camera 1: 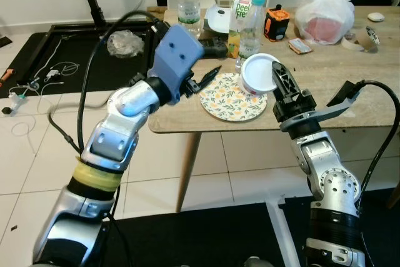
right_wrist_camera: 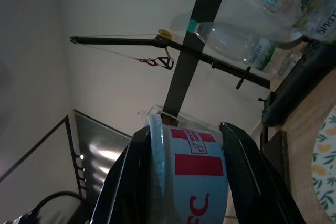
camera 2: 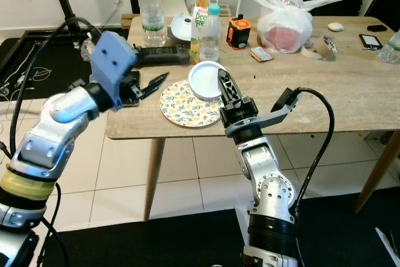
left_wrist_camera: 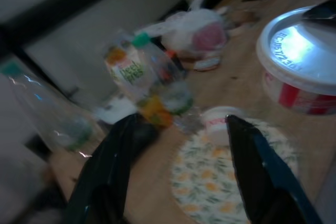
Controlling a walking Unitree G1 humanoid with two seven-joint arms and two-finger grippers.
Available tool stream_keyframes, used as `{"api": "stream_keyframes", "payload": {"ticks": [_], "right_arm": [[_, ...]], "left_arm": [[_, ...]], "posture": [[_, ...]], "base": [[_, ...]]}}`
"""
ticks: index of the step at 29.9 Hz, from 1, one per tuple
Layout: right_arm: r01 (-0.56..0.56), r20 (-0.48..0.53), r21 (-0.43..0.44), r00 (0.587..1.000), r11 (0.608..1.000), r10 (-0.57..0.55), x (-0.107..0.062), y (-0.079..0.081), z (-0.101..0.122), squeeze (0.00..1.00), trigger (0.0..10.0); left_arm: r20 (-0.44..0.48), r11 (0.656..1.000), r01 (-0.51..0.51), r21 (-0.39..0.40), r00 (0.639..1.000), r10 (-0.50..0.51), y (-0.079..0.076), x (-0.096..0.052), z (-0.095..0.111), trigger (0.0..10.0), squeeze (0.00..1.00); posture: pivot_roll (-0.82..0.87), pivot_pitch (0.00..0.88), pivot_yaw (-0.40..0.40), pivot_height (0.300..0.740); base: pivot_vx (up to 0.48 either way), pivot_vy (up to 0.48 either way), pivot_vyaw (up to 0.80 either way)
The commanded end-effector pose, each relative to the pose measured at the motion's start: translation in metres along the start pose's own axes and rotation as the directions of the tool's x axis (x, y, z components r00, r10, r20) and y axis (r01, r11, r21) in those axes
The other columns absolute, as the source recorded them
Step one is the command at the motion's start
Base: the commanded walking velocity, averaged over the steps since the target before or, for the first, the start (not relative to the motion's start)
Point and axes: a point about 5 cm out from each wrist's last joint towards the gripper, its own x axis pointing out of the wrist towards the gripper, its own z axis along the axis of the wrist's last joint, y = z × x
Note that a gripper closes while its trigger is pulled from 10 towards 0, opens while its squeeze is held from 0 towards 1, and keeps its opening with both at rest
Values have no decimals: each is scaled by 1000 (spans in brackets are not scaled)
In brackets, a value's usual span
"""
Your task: Restocking fridge
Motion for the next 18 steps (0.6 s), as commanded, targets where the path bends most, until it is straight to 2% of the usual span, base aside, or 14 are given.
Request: {"api": "stream_keyframes", "payload": {"ticks": [1,2,4,5,9,12,13,18], "right_arm": [[-49,-7,21,999,999,49,8,13,-8,0,10000],[-49,-7,21,999,999,49,8,13,-8,0,10000],[-50,-10,26,999,998,51,9,13,-10,0,10000],[-50,-10,26,999,998,51,9,13,-10,0,10000],[-55,-15,29,998,998,55,10,15,-11,0,10000],[-50,-26,30,998,998,51,12,15,-13,0,10000],[-49,-30,29,998,998,50,12,15,-13,0,10000],[-48,-37,24,998,999,49,13,16,-15,0,10000]], "left_arm": [[22,975,-17,223,1000,12,1,1,-1,10000,0],[22,975,-17,223,1000,12,1,1,-1,10000,0],[25,946,3,324,1000,-12,-1,0,-5,10000,0],[25,946,3,324,1000,-12,-1,0,-5,10000,0],[33,902,61,428,996,-83,-6,-5,-12,10000,0],[99,826,84,557,981,-166,-17,-13,-12,10000,0],[111,812,95,576,975,-193,-21,-15,-13,10000,0],[147,816,107,568,962,-229,-27,-20,-15,10000,0]], "posture": [[78,53,-20,740],[78,53,-20,740],[79,50,-19,740],[79,50,-19,740],[78,49,-18,740],[85,44,-24,740],[85,44,-24,740],[85,44,-23,740]], "base": [[0,0,0],[0,0,0],[0,0,0],[0,0,0],[0,0,0],[0,0,0],[0,0,0],[0,0,0]]}}
